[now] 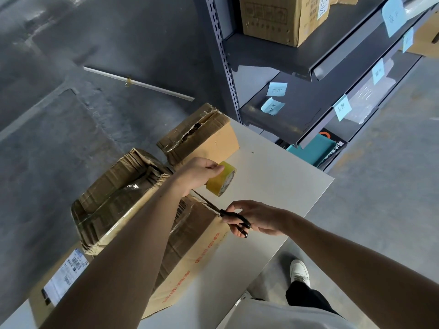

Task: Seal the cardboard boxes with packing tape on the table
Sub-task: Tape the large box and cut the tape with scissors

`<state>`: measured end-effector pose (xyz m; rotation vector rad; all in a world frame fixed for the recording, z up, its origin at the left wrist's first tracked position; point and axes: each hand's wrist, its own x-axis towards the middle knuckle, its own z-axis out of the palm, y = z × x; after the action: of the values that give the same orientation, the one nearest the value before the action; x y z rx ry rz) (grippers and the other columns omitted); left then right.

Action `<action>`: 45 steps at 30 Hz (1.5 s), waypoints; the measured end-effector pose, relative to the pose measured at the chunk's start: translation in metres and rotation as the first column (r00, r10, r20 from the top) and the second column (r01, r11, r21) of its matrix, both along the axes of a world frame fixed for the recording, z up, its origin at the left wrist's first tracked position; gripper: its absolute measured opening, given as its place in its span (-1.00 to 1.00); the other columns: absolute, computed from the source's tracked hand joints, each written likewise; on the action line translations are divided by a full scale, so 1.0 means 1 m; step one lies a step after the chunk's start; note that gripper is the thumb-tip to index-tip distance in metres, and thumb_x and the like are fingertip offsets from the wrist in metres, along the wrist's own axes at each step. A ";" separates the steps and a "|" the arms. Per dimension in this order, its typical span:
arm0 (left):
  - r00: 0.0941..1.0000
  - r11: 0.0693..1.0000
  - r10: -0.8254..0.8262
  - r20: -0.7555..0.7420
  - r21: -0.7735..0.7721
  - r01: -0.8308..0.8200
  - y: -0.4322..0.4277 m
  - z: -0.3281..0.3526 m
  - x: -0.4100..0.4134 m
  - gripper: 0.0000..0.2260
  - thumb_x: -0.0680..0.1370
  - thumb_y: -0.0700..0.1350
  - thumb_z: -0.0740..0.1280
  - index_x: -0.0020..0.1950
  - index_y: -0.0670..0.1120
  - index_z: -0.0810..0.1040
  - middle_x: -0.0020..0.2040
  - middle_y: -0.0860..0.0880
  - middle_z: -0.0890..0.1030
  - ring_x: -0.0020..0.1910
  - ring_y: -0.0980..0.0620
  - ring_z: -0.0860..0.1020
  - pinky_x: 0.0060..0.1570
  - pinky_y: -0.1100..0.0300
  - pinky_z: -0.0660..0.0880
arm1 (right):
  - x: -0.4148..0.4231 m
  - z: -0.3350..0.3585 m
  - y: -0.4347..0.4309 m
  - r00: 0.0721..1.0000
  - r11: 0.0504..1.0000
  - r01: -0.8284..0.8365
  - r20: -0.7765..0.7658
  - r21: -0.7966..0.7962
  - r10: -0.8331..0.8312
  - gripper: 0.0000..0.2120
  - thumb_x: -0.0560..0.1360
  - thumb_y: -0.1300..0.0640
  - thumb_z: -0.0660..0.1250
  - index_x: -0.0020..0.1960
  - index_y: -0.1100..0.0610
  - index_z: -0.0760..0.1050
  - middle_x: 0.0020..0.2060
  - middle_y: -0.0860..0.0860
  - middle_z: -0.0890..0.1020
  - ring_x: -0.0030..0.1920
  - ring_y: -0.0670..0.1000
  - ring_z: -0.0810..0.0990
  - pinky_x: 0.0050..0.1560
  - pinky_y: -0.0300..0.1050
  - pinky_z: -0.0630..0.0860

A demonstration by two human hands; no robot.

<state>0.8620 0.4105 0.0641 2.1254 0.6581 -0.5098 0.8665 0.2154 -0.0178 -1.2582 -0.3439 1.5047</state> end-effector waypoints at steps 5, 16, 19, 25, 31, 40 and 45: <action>0.999 1.000 0.011 0.039 0.005 -0.011 -0.001 0.004 0.001 -0.71 0.58 0.12 0.33 0.21 0.00 0.62 0.08 0.08 0.66 0.15 0.04 0.57 0.30 -0.09 0.46 | 0.000 0.005 0.001 1.000 1.000 0.018 -0.012 -0.008 -0.018 -0.66 0.45 0.01 0.41 0.16 0.16 0.52 -0.16 0.15 0.62 -0.15 0.06 0.57 -0.02 -0.07 0.54; 0.985 0.999 0.036 0.166 -0.038 -0.030 0.006 0.014 -0.007 -0.72 0.59 0.10 0.32 0.22 0.02 0.60 0.10 0.09 0.64 0.15 0.05 0.56 0.30 -0.09 0.46 | -0.007 0.006 -0.002 0.986 0.985 0.076 0.157 -0.157 -0.051 -0.66 0.61 -0.04 0.27 0.21 0.21 0.42 -0.03 0.21 0.63 -0.03 0.12 0.57 0.27 0.18 0.49; 0.980 0.998 0.028 0.199 -0.065 -0.015 0.012 0.017 -0.011 -0.72 0.59 0.09 0.32 0.23 0.00 0.59 0.08 0.09 0.65 0.14 0.08 0.58 0.28 -0.06 0.49 | -0.012 0.009 -0.002 0.976 0.972 0.075 0.218 -0.223 -0.025 -0.60 0.58 -0.07 0.32 0.25 0.19 0.41 0.00 0.20 0.65 -0.03 0.09 0.57 0.22 0.09 0.53; 0.956 0.995 0.010 0.292 -0.095 0.019 0.016 0.024 -0.017 -0.75 0.59 0.07 0.33 0.24 0.05 0.58 0.04 0.19 0.59 0.09 0.20 0.54 0.16 0.18 0.49 | -0.023 -0.001 -0.010 0.899 0.908 0.112 0.430 -0.404 0.080 -0.56 0.49 -0.14 0.43 0.24 0.00 0.37 0.03 0.07 0.67 0.00 -0.02 0.59 0.05 -0.11 0.50; 0.943 0.996 -0.086 0.321 0.005 0.089 0.008 0.022 -0.012 -0.96 0.59 -0.03 0.34 -0.03 0.12 0.54 -0.08 0.20 0.58 -0.02 0.18 0.54 0.02 0.23 0.44 | -0.017 -0.007 -0.025 0.703 0.853 0.166 0.665 -0.496 0.250 -0.56 0.52 -0.04 0.36 0.28 0.01 0.25 0.06 0.03 0.61 -0.04 0.00 0.59 -0.11 -0.16 0.51; 0.962 0.969 -0.169 0.215 0.215 0.122 -0.014 0.002 0.018 -0.70 0.58 -0.03 0.32 0.27 -0.09 0.58 0.16 0.00 0.62 0.09 0.06 0.56 0.01 0.21 0.45 | 0.040 -0.023 -0.033 0.208 0.834 0.184 0.850 -0.521 0.485 -0.54 0.50 -0.04 0.32 0.28 0.09 0.25 0.18 0.11 0.52 0.24 0.13 0.41 0.26 -0.01 0.39; 0.977 0.956 -0.153 0.151 0.274 0.107 -0.021 -0.016 0.035 -0.80 0.56 -0.07 0.33 0.08 -0.17 0.59 0.02 -0.16 0.62 0.02 -0.13 0.58 -0.04 0.06 0.46 | 0.073 -0.032 -0.032 0.120 0.838 0.130 0.847 -0.530 0.518 -0.53 0.52 0.00 0.31 0.34 0.09 0.23 0.20 0.11 0.50 0.26 0.12 0.40 0.28 -0.03 0.37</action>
<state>0.8967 0.3895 0.0477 2.4457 0.5129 -0.3177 0.9398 0.1836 -0.0498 -2.7113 -1.1125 0.6447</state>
